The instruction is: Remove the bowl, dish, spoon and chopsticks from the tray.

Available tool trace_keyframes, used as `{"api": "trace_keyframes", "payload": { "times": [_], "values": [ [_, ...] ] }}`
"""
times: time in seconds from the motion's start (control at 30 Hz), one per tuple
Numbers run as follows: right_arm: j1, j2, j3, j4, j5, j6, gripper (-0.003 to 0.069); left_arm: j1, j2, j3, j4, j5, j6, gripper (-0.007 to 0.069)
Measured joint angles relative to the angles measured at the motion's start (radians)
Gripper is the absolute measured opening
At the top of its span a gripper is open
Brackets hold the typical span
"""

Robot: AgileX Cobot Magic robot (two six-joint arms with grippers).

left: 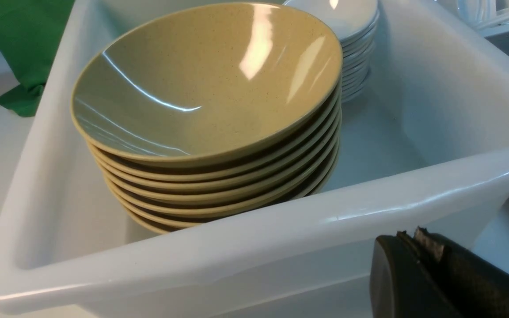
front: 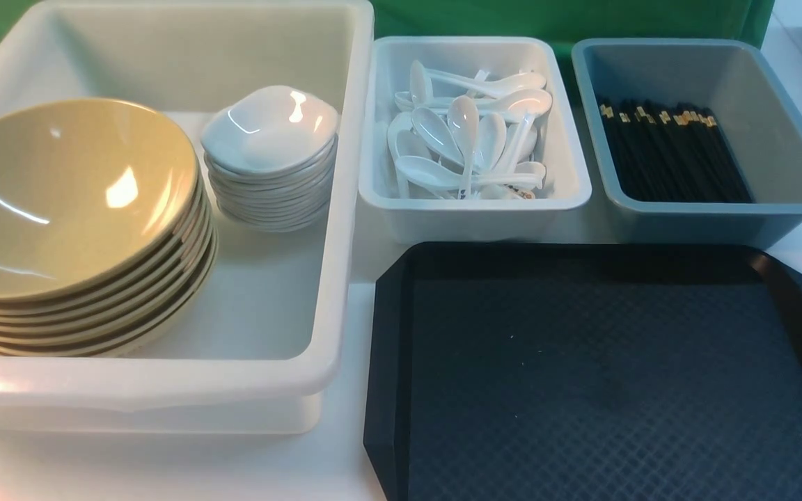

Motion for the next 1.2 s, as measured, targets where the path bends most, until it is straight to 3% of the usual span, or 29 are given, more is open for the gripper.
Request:
{"api": "trace_keyframes", "payload": {
  "times": [0.17, 0.2, 0.4, 0.53, 1.2],
  "values": [
    [-0.209, -0.144, 0.23, -0.003, -0.193, 0.079, 0.0031, 0.0, 0.0, 0.0, 0.0, 0.001, 0.0, -0.0011],
    [-0.293, -0.183, 0.282, -0.004, -0.205, 0.135, 0.0031, 0.0, 0.0, 0.0, 0.0, 0.001, 0.0, -0.0011],
    [-0.613, -0.32, 0.459, -0.07, -0.069, 0.353, 0.0031, 0.0, 0.0, 0.0, 0.0, 0.001, 0.0, -0.0011],
    [-0.714, -0.373, 0.523, -0.087, -0.009, 0.378, 0.0031, 0.0, 0.0, 0.0, 0.0, 0.002, 0.0, -0.0011],
    [-0.733, -0.379, 0.555, -0.096, 0.085, 0.411, 0.0033, 0.0, -0.001, 0.0, 0.0, 0.003, 0.0, -0.0011]
  ]
}}
